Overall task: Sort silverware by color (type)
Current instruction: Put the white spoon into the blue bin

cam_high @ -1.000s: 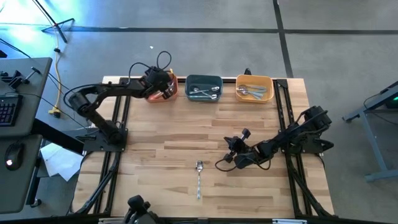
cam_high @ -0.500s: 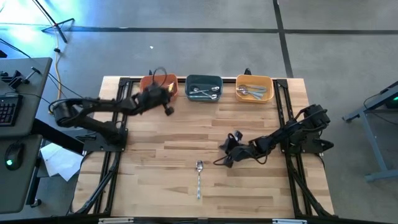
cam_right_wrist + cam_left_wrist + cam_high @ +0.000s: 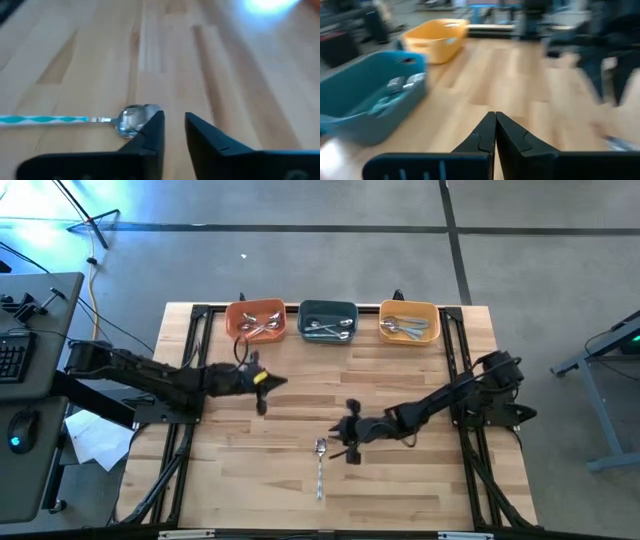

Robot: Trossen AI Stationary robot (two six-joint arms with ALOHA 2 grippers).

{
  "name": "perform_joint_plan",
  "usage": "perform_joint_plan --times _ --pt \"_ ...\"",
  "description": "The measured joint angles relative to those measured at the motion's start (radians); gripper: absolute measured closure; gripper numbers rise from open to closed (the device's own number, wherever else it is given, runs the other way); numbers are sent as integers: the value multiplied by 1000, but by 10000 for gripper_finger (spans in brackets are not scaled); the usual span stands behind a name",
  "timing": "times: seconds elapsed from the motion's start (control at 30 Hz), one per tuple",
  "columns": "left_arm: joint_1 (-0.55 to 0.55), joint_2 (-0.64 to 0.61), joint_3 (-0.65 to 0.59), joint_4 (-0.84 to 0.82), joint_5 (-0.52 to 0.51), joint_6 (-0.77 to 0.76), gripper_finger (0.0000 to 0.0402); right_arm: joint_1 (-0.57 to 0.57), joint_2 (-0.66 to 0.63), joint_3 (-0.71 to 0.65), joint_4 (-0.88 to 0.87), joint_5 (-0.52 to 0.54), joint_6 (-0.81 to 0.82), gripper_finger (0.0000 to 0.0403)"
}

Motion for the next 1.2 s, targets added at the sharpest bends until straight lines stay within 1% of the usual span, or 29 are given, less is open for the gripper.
perform_joint_plan --times 0.1,0.27,0.37,0.5,0.57,0.67,0.73,0.83,1.07,1.13,1.2 --pt "-89 2 -12 36 -16 16 401 0 72 126 -152 -48 -33 309" --pt "-186 26 -12 34 -134 30 401 5 206 358 -426 -119 -88 263" --pt "-217 48 -12 35 -168 44 401 13 266 481 -566 -151 -133 246" --pt "-237 76 -12 38 -180 49 401 18 322 611 -710 -208 -174 243" --pt "-237 88 -12 39 -180 53 401 18 334 652 -745 -227 -176 248" --pt "-237 99 -12 45 -192 53 401 17 343 685 -718 -294 -144 262" --pt "-237 104 -11 43 -202 53 401 15 349 687 -674 -331 -84 277" --pt "-237 105 -12 46 -206 53 401 16 349 664 -626 -370 -18 310" --pt "-237 105 -12 65 -205 46 401 56 348 617 -653 -380 8 392" --pt "-237 105 -12 69 -205 45 401 62 345 613 -678 -383 25 399" --pt "-237 105 -12 68 -204 45 401 63 343 615 -712 -386 49 395"
